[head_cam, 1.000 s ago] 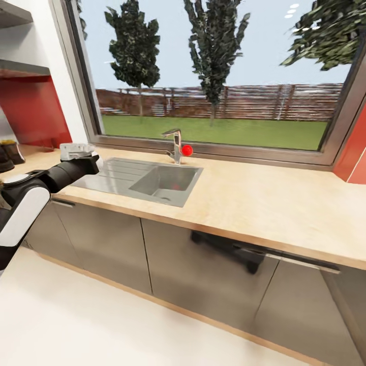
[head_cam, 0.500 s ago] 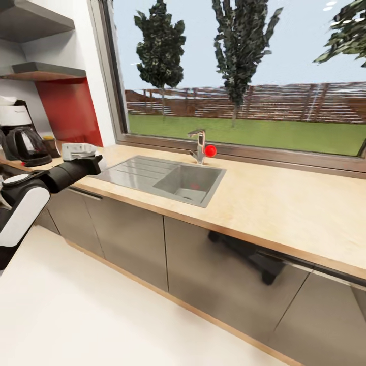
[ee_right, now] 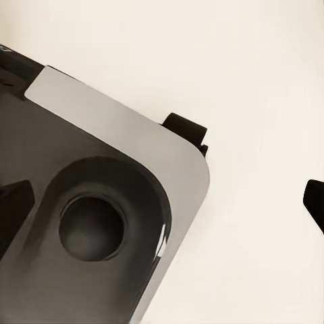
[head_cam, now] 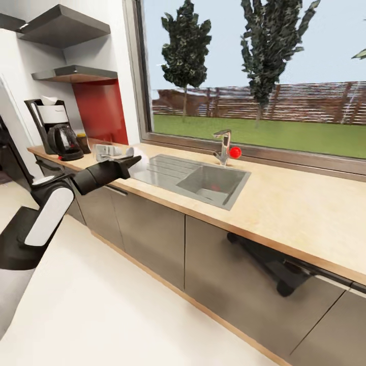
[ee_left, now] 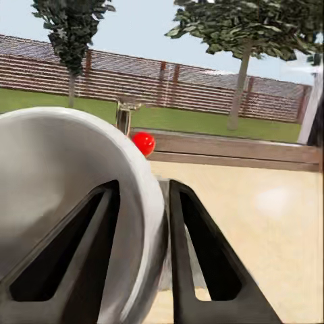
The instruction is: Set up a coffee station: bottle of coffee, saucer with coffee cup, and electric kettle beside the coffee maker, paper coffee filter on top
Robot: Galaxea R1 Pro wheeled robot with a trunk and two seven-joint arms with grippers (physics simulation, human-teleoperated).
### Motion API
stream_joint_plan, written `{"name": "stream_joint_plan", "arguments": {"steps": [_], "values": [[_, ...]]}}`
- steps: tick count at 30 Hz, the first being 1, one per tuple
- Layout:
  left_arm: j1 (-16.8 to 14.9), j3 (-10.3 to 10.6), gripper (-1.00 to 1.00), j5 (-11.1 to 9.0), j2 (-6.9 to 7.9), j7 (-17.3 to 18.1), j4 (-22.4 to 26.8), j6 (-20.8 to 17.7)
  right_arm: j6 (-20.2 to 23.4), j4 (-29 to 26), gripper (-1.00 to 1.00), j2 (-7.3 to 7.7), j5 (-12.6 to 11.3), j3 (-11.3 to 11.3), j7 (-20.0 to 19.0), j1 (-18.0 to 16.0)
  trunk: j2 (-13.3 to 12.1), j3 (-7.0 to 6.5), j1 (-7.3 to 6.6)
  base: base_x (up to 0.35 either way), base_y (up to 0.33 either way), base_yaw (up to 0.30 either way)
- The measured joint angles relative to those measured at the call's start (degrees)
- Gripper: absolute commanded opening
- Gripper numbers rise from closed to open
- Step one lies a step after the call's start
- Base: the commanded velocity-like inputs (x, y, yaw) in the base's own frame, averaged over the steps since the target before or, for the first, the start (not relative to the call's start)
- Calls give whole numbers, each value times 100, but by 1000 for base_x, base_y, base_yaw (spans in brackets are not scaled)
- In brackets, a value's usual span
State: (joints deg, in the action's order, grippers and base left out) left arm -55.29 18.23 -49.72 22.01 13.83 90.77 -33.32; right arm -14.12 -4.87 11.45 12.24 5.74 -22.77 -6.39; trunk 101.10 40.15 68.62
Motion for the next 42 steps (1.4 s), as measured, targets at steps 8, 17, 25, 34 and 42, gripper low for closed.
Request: {"name": "stream_joint_plan", "arguments": {"steps": [8, 17, 25, 34, 42], "values": [[-2, 351, -100, 73, -573, 2046, -13, -432, 0, -13, 100, 3, -2, 5, -4, 1, 0, 0, 0, 0, 0, 65], [-2, 835, -100, 525, -588, 2143, -16, -1177, 0, -15, 100, 3, -2, -2, -4, 1, 0, 0, 0, 0, 0, 1], [-12, 840, -100, 896, -581, 2134, -17, -1808, 0, -16, 100, 3, 1, -2, -4, 1, 0, 0, 0, 0, 0, 0], [-169, 837, -100, 1020, -544, 2128, -16, -2164, 0, -16, 100, 3, -1, -2, -4, 1, 0, 0, 0, 0, 0, 0], [-215, 837, -100, 1030, -535, 2123, -13, -2192, -1, -15, 100, 3, -2, -2, -5, 1, 0, 0, -1, 77, 68, 0]]}}
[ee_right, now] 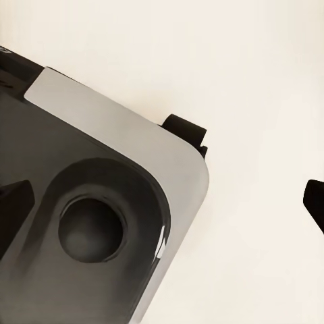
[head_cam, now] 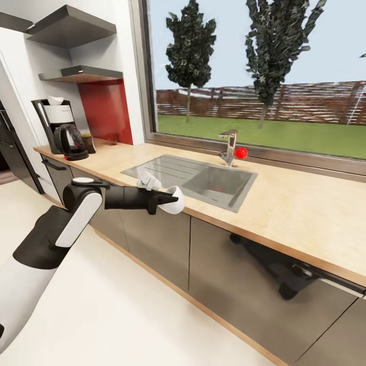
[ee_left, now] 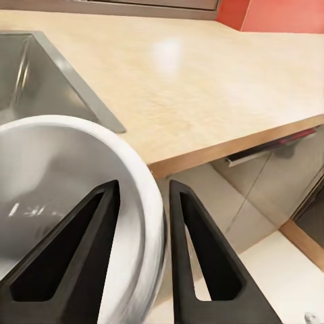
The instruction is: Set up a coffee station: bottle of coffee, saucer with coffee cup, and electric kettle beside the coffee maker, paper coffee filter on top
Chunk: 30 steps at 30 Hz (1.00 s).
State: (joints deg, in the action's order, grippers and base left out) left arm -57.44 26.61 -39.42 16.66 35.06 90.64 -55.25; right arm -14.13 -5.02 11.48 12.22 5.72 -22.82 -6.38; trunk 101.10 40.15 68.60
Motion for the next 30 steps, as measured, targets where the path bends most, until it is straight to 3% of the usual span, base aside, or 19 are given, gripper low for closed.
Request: {"name": "stream_joint_plan", "arguments": {"steps": [10, 30], "values": [[-8, 0, -100, 2, 5, 0, 4, -1, 0, 0, 100, 0, -1, 0, 8, 0, 0, 0, 0, 94, 125, 26], [-9, 1, -100, 3, 9, -1, 5, -1, -6, 0, 100, 0, -1, 0, 26, 0, 0, 0, -1, 199, 277, 265]]}}
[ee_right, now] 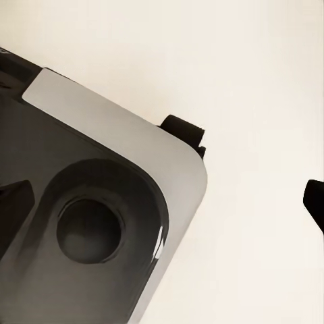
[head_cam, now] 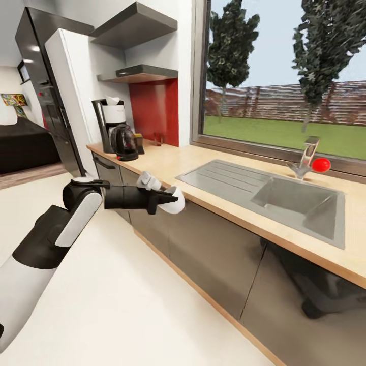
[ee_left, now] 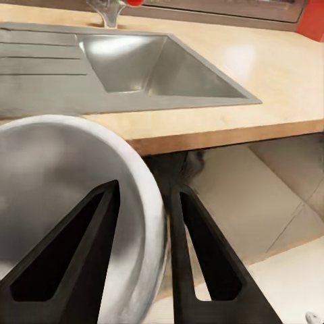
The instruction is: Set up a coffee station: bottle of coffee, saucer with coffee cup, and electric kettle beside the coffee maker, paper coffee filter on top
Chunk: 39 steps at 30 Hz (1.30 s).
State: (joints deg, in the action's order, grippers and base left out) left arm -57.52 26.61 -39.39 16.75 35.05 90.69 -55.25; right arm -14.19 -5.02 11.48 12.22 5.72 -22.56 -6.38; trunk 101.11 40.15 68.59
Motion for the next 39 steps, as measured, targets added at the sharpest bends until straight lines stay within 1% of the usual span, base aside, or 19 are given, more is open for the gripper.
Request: {"name": "stream_joint_plan", "arguments": {"steps": [8, 19, 29, 39], "values": [[1, 0, -100, -1, -1, 0, 0, 0, 0, 0, 100, 0, 0, 0, 3, 0, 0, 0, 0, 254, 259, 242], [0, 0, -100, 0, 0, 0, 0, 0, -2, -2, 100, 0, 1, 0, 9, 0, 0, 0, 0, 270, 238, 49], [3, 0, -100, 0, 1, 0, 0, 1, -2, -4, 100, 0, 2, 0, 9, 0, 0, 0, -1, 286, 213, 256], [1, -1, -100, 0, 2, 1, 0, 1, -2, -4, 100, 0, 1, 0, 9, 0, 0, 0, -1, 312, 148, 271]]}}
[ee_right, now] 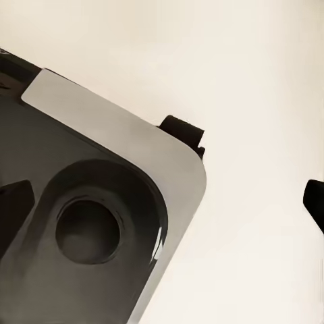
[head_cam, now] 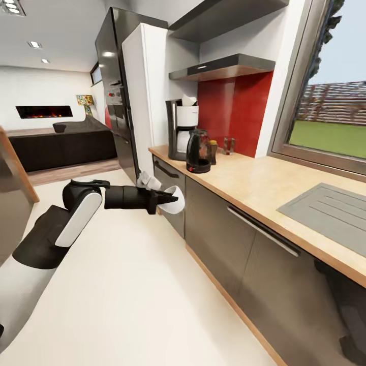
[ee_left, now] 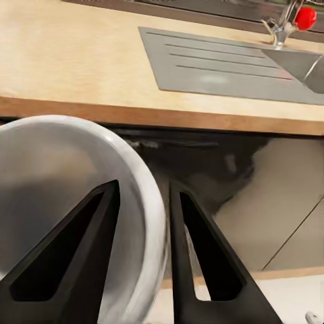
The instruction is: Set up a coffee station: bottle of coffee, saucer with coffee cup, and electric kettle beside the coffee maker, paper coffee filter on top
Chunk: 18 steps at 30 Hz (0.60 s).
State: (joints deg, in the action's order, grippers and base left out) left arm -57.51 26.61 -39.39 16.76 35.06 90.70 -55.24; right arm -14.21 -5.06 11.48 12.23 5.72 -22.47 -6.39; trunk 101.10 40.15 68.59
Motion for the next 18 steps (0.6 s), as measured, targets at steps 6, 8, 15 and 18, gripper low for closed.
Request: {"name": "stream_joint_plan", "arguments": {"steps": [6, 8, 15, 18], "values": [[1, 0, -100, 0, 0, 0, 0, 0, 0, 2, 100, 0, 2, 0, 0, 0, 0, 0, 0, 319, 128, 272], [0, 0, -100, 0, 0, 0, 0, 0, 0, 2, 100, 0, 2, 0, 0, 0, 0, 0, 0, 321, 125, 272], [1, 0, -100, 0, 0, 0, 0, 0, 0, -1, 100, 0, 4, 0, 0, 0, 0, 0, 0, 321, 124, 272], [0, 0, -100, 0, 0, 0, 0, 0, 0, -1, 100, 0, 4, 0, 0, 0, 0, 0, 0, 321, 124, 272]]}}
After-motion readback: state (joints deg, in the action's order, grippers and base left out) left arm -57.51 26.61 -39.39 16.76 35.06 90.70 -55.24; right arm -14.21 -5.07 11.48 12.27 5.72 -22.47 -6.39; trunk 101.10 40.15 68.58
